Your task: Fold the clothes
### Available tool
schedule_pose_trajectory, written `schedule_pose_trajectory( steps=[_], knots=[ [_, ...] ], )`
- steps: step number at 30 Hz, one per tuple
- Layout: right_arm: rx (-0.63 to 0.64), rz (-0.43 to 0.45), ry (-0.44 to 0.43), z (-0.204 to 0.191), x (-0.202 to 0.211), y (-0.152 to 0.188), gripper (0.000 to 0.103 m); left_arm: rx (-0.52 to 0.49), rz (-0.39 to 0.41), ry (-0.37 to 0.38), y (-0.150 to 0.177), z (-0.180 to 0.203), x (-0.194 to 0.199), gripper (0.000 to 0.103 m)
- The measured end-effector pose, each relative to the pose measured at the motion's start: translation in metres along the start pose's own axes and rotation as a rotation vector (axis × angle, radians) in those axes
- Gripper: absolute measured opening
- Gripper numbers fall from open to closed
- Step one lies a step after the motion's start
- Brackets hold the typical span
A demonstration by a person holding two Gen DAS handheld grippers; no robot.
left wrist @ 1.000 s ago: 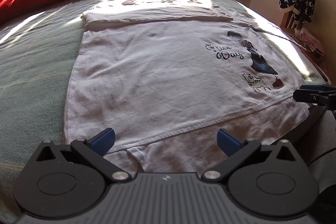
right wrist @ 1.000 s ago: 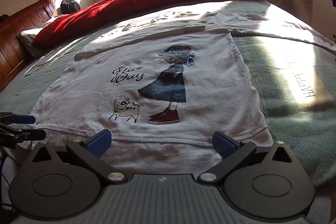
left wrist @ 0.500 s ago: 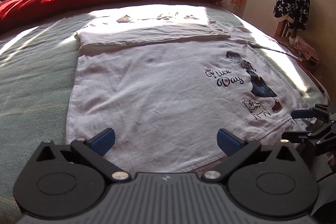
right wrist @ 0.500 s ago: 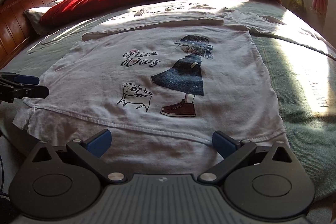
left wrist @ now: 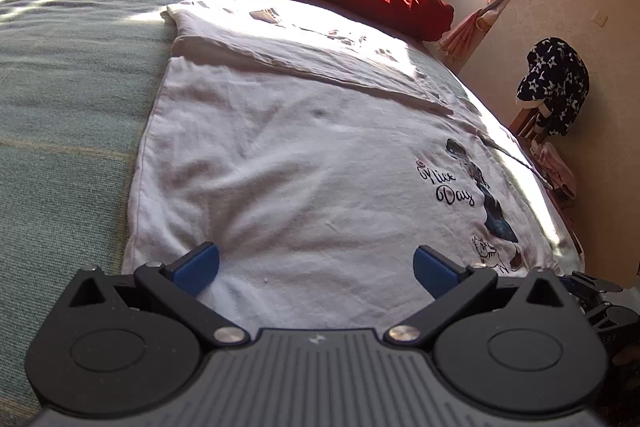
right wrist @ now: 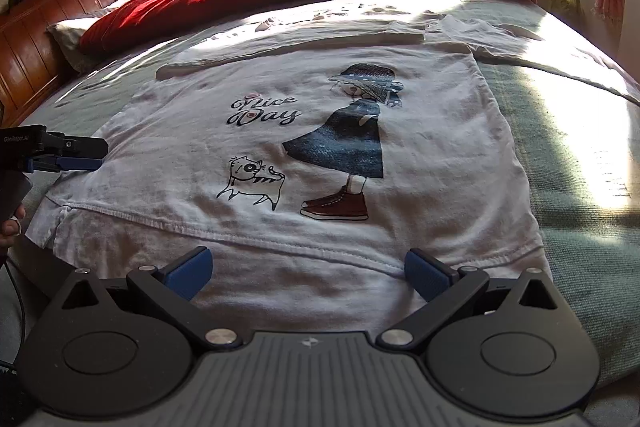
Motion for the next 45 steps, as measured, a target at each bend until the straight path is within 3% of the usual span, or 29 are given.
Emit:
schedule_pose_trajectory(
  steps=[7, 14, 20, 23, 27, 36, 45],
  knots=[
    [-0.001, 0.008, -0.005, 0.000, 0.001, 0.001, 0.103, 0.000, 0.079, 0.003, 0.006, 0.001, 0.004, 0.102],
    [-0.081, 0.012, -0.061, 0.011, 0.005, -0.003, 0.103, -0.055, 0.026, -0.060, -0.005, 0.026, 0.004, 0.102],
    [-0.125, 0.054, -0.062, 0.021, 0.013, -0.016, 0.103, -0.140, 0.000, -0.020, -0.011, 0.056, -0.016, 0.102],
    [-0.158, 0.015, -0.068, 0.028, 0.004, -0.011, 0.103, -0.103, -0.056, -0.038, 0.002, 0.048, -0.038, 0.102],
    [-0.145, 0.029, -0.080, 0.030, 0.003, -0.006, 0.103, -0.121, -0.034, -0.051, 0.009, 0.048, -0.040, 0.102],
    [-0.198, 0.051, -0.117, 0.036, 0.003, -0.003, 0.103, -0.034, 0.018, -0.010, 0.006, 0.040, -0.034, 0.102],
    [-0.250, 0.048, -0.112, 0.038, 0.001, -0.004, 0.103, -0.054, 0.001, 0.000, 0.006, 0.039, -0.036, 0.102]
  ],
)
Point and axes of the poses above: each gripper's, at about its wrist camera, not at the fingertips, and x roughly against the way its jaws point, z to its right, y to its underside, the point moved 5 cm from there along -x, roughly the way its jaws point, and after that the axes turned 13 degrees about y, right-handed, at the moved point
